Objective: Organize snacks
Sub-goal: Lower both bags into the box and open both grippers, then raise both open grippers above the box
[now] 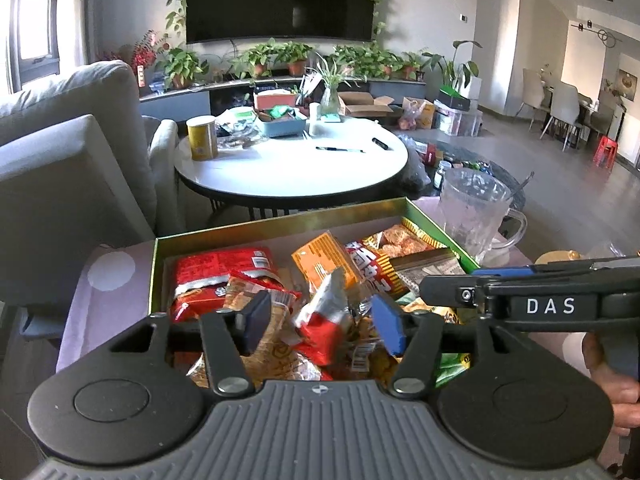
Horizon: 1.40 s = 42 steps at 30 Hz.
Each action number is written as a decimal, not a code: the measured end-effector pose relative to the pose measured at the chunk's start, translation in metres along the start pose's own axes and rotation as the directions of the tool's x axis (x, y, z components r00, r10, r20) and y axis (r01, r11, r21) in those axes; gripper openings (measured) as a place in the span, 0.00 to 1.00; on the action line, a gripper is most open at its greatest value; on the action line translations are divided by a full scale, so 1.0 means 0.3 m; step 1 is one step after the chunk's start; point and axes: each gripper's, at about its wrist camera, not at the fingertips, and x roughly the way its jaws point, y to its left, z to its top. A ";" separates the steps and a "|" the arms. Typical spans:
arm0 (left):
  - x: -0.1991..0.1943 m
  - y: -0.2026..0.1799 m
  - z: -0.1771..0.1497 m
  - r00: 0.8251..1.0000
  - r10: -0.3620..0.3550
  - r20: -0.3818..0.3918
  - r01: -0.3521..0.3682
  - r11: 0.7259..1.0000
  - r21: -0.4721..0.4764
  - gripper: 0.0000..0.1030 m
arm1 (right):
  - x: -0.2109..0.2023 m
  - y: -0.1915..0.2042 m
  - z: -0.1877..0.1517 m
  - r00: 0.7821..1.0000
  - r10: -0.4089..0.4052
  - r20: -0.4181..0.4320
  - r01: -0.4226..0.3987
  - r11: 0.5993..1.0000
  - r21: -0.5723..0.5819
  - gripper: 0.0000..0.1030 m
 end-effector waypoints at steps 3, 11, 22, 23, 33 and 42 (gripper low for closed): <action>-0.010 0.002 0.001 1.000 0.013 0.010 -0.013 1.000 -0.002 0.64 | -0.007 -0.007 0.000 1.000 0.002 0.003 -0.002 1.000 0.015 0.56; -0.050 0.007 -0.009 0.996 0.083 0.035 -0.082 0.997 -0.016 0.80 | -0.036 -0.002 0.002 1.000 0.005 0.014 -0.005 1.000 0.030 0.60; -0.146 0.014 -0.041 0.985 0.168 0.032 -0.166 0.985 -0.045 0.94 | -0.100 0.023 -0.014 0.999 0.000 0.040 -0.002 0.999 0.034 0.63; -0.157 0.014 -0.044 0.983 0.182 0.034 -0.180 0.982 -0.048 0.94 | -0.105 0.026 -0.017 0.999 -0.003 0.041 0.001 0.999 0.034 0.63; -0.249 -0.009 -0.079 0.976 0.214 0.047 -0.212 0.976 -0.044 0.97 | -0.163 0.056 -0.051 0.999 -0.017 0.040 0.017 1.000 0.021 0.63; -0.328 -0.016 -0.113 0.974 0.200 0.103 -0.198 0.980 -0.036 0.97 | -0.218 0.091 -0.080 0.998 -0.027 0.056 0.027 1.000 -0.002 0.63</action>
